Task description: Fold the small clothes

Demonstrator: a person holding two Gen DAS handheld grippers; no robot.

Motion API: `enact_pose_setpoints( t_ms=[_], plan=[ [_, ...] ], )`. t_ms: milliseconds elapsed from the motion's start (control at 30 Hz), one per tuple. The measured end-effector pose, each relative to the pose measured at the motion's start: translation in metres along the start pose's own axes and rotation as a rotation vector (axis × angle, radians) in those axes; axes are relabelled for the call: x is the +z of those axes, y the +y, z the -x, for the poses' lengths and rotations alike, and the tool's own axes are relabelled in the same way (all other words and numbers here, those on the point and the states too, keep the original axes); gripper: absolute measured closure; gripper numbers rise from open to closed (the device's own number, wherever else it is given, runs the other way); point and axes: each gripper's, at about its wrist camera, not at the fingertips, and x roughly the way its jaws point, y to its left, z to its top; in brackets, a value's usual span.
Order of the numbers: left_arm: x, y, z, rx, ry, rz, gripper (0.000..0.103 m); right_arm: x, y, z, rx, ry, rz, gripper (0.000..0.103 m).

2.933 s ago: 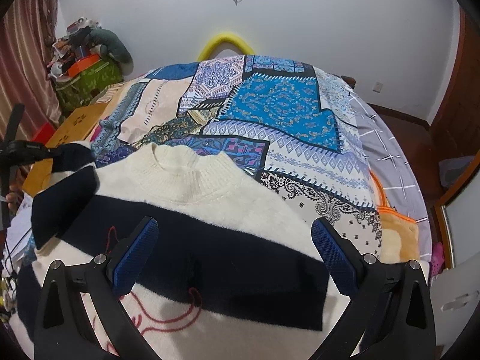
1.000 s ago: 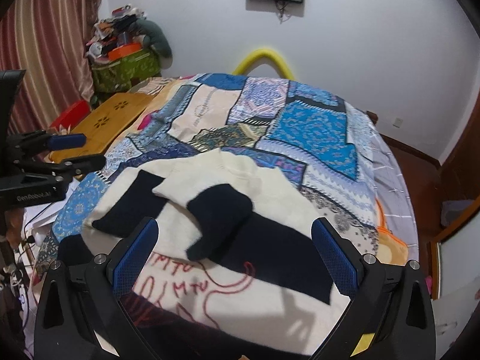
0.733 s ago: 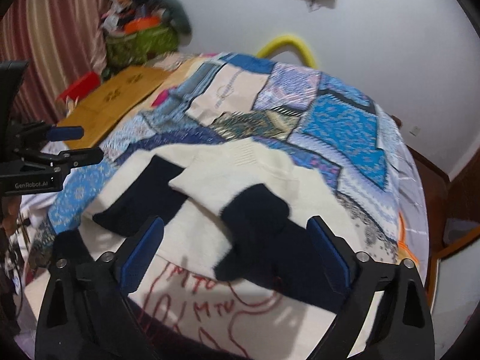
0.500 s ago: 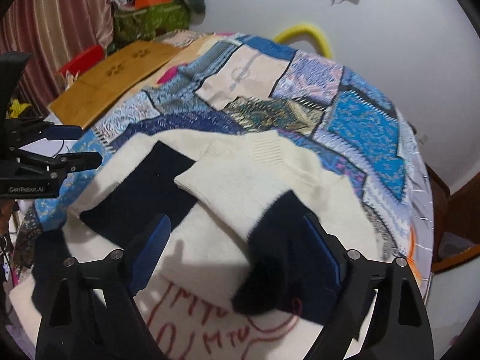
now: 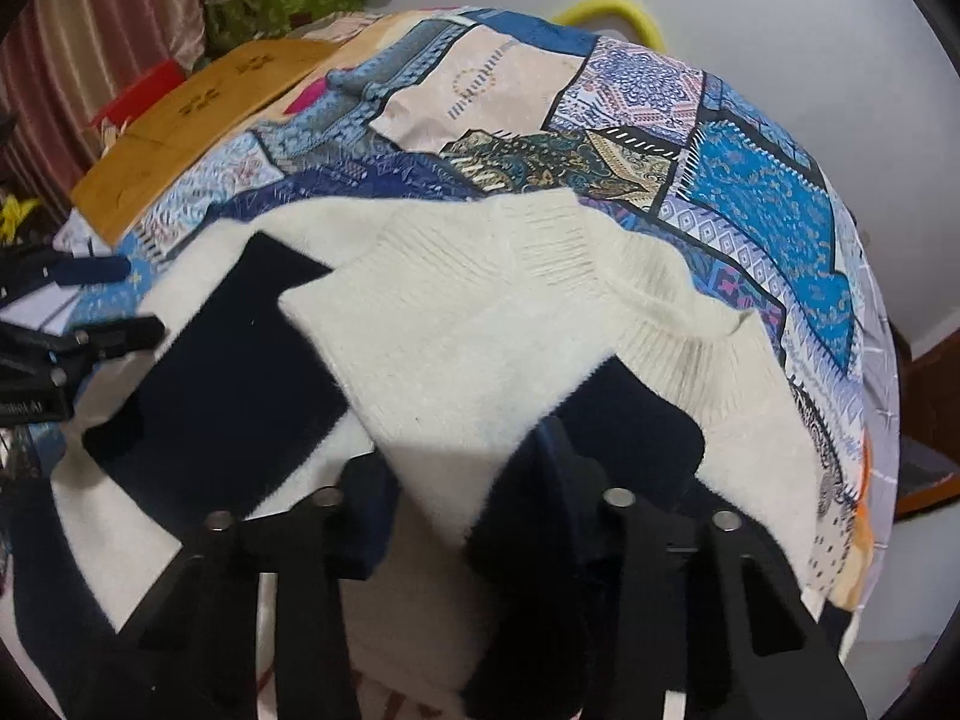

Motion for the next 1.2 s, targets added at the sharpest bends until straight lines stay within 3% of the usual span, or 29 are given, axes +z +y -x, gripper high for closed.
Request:
enact_pose_setpoints(
  t_ms=[100,167,733,1200],
  plan=[
    [0.001,-0.005,-0.001,0.007,0.003,-0.015,0.035,0.0,-0.002,0.005,0.006,-0.025,-0.012,0.09],
    [0.001,-0.007,0.001,0.014,0.001,-0.021,0.035,0.0,-0.004,0.015,0.006,-0.062,-0.024,0.093],
    [0.004,-0.054,0.051,0.013,-0.069,-0.076,0.034,-0.029,-0.05,0.097,0.036,-0.226,-0.18,0.095],
    [0.007,-0.094,0.043,0.036,-0.023,-0.114,0.032,-0.095,-0.114,0.093,0.041,-0.168,-0.336,0.095]
  ],
)
